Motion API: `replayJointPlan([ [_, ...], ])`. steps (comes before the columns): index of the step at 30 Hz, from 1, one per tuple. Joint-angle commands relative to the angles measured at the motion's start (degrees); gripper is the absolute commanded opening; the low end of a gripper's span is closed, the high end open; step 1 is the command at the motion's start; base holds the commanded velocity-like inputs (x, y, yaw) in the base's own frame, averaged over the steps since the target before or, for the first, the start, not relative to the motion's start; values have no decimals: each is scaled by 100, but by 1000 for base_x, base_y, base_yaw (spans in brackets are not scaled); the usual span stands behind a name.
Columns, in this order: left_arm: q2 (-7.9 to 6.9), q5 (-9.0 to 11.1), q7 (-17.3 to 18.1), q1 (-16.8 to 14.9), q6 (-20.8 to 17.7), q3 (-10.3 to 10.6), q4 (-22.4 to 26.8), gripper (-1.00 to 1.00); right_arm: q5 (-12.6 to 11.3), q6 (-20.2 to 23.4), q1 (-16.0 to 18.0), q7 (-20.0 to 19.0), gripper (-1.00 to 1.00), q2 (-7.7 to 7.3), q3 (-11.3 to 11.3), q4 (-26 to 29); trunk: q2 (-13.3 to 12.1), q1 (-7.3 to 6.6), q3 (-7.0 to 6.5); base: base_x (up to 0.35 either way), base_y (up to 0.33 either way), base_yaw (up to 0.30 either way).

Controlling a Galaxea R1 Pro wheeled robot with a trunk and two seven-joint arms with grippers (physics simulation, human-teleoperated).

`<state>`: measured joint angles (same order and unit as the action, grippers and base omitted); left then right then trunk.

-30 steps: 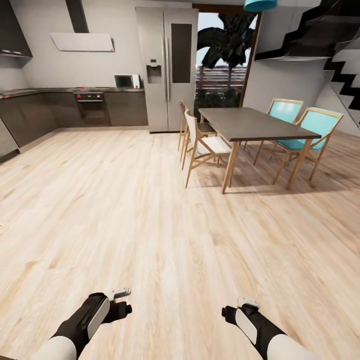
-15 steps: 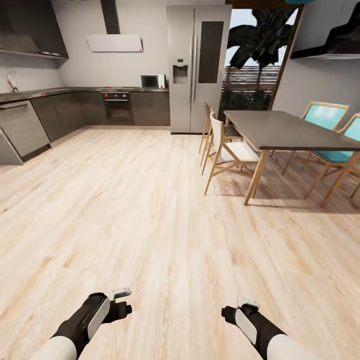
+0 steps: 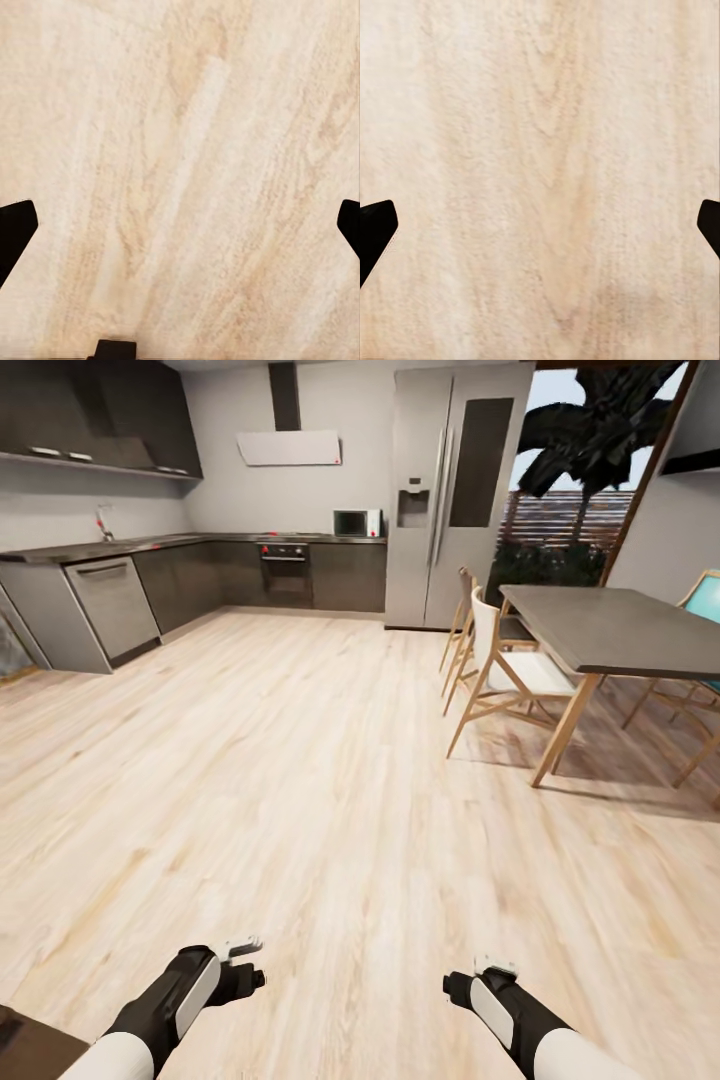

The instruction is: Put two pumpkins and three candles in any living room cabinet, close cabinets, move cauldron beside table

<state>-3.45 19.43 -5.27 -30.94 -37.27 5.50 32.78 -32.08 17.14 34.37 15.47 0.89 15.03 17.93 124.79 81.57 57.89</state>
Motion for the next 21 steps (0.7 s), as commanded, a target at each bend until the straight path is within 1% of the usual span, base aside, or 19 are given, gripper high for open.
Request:
replayJointPlan([
  [1, 1, -1, 0, 0, 0, 3, 0, 100, 0, 0, 0, 0, 100, 0, 0, 0, 0, 0, 0, 0, 0, 285],
  [11, 3, -1, 0, 0, 0, 12, 0, 100, 0, 0, 0, 0, 100, -1, 1, 0, 0, 0, 0, -3, 0, 284],
  [16, 10, -1, 0, -2, -2, 17, 0, 100, 1, 0, 0, 0, 100, -1, 4, 0, 0, 0, 0, -76, -6, 284],
  [21, 17, -1, 0, 0, -8, 18, 0, 100, 6, 0, 0, 0, 100, -1, 7, 0, 0, 0, 0, -109, -116, 284],
])
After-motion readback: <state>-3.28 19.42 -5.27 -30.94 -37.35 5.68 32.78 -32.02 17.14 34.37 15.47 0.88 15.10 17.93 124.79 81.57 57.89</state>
